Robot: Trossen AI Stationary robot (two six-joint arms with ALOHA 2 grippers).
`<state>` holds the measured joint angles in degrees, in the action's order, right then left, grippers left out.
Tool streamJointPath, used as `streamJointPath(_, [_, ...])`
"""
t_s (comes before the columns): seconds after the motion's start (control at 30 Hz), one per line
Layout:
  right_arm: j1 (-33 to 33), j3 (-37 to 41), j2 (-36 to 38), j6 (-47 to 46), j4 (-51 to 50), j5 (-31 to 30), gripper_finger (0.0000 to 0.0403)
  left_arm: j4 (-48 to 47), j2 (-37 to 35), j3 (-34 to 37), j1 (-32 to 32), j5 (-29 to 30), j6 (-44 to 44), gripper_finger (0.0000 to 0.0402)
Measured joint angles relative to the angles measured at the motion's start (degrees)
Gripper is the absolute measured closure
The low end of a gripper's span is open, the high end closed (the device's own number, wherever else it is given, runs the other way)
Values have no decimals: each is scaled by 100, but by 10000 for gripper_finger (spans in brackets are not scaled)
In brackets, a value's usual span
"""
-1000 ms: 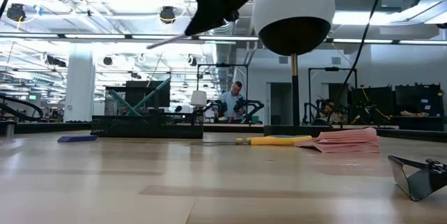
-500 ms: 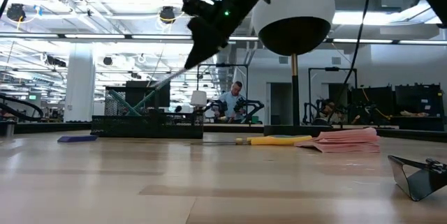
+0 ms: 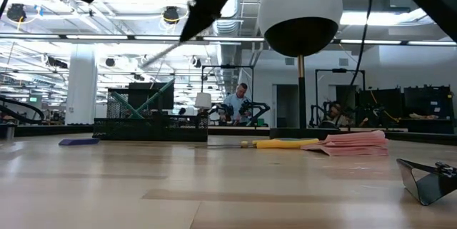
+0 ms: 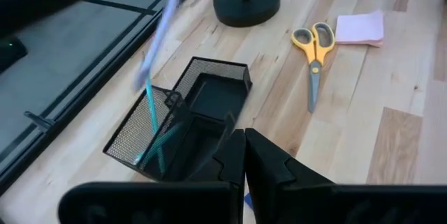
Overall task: Pick and place office supplies into organizer
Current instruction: Put the purple pen into the black desk organizer
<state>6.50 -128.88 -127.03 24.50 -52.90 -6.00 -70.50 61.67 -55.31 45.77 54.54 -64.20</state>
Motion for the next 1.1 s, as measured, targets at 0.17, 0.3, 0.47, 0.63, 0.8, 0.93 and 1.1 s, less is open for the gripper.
streamJointPath(0.17, [9,-544,-458,104,-348,155,350,-118,-7,2,-1,11,0,401])
streamJointPath(0.3, [31,-585,-786,251,-234,140,350,-119,-6,2,-1,-6,0,401])
streamJointPath(0.47, [52,-602,-917,320,-65,136,350,-125,-7,2,1,-26,8,401])
streamJointPath(0.63, [70,-606,-991,1170,-28,-14,350,-123,-5,2,1,-28,48,401])
streamJointPath(0.8, [68,-614,-1025,2036,69,-9,349,-123,-5,2,1,-31,135,401])
streamJointPath(0.93, [36,-610,-1035,2890,455,11,349,-123,-4,2,1,-33,241,401])
streamJointPath(1.1, [22,-612,-1033,3563,798,16,349,-123,-4,2,1,-40,249,401])
